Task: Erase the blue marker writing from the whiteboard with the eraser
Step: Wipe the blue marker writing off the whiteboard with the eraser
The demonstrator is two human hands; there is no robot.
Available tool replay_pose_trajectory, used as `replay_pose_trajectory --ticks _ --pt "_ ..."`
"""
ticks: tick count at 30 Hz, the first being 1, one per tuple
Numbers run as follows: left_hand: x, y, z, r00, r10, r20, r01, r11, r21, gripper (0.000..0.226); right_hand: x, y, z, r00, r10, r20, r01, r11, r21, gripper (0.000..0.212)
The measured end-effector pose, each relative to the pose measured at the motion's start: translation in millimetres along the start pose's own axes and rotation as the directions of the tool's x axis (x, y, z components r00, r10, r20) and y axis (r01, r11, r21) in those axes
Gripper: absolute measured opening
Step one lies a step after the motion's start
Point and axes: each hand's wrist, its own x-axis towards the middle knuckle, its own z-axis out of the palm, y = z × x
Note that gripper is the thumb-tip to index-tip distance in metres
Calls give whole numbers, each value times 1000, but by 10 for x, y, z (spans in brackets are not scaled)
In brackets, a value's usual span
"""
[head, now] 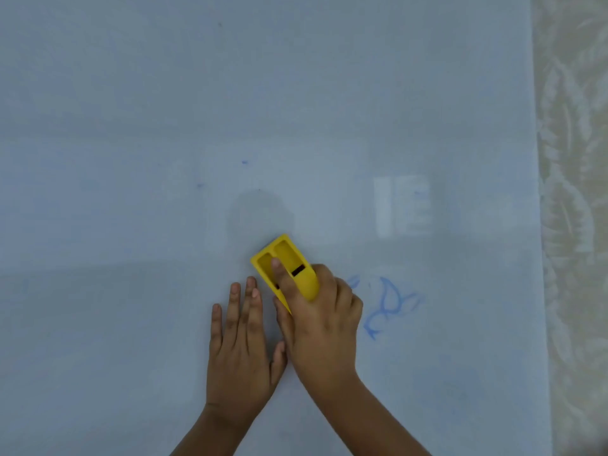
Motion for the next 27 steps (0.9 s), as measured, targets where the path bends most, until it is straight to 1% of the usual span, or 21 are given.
replay_pose_trajectory --ticks 2,4,6,9,12,14,15,16,17,20,22,25,27 --pt "-7 19 -1 1000 -2 2 2 1000 -7 65 -102 205 -29 999 -36 12 36 999 -5 52" --pt "-12 26 2 1000 -8 -12 8 1000 -17 62 -92 504 -93 1000 8 10 -8 1000 -14 50" --pt "-22 19 21 1000 -3 -20 2 1000 -27 64 2 858 -162 988 145 -45 -146 989 -38 49" --pt "-29 20 32 1000 -7 -22 7 1000 -23 64 164 1351 -251 933 330 -146 -341 938 -56 51" --pt "-21 35 30 1000 -17 -23 17 1000 -2 63 228 1584 -278 877 450 -168 -461 887 -28 54" --pt "-24 38 28 1000 -16 -20 17 1000 6 61 210 1520 -257 845 503 -181 -510 860 13 54" --pt "-28 39 33 1000 -14 -19 14 1000 9 61 170 1426 -233 842 506 -186 -510 860 32 53" --pt "-32 40 38 1000 -11 -18 11 1000 11 61 95 1295 -199 856 485 -176 -486 873 42 53" --pt "-36 43 41 1000 -8 -19 8 1000 11 61 -17 1132 -154 885 440 -153 -439 898 44 54" --pt "-32 43 42 999 -6 -33 6 1000 2 61 -507 635 -8 975 213 -66 -209 976 61 55" --pt "-31 36 43 999 -3 -42 4 1000 6 57 -799 470 73 996 81 -33 -78 994 76 58" --pt "-46 35 45 999 7 -47 -7 1000 7 52 -939 621 81 1000 -7 -27 10 996 90 58" --pt "-50 29 44 999 10 -47 -9 1000 11 54 -848 880 0 1000 7 -24 -5 999 49 55"
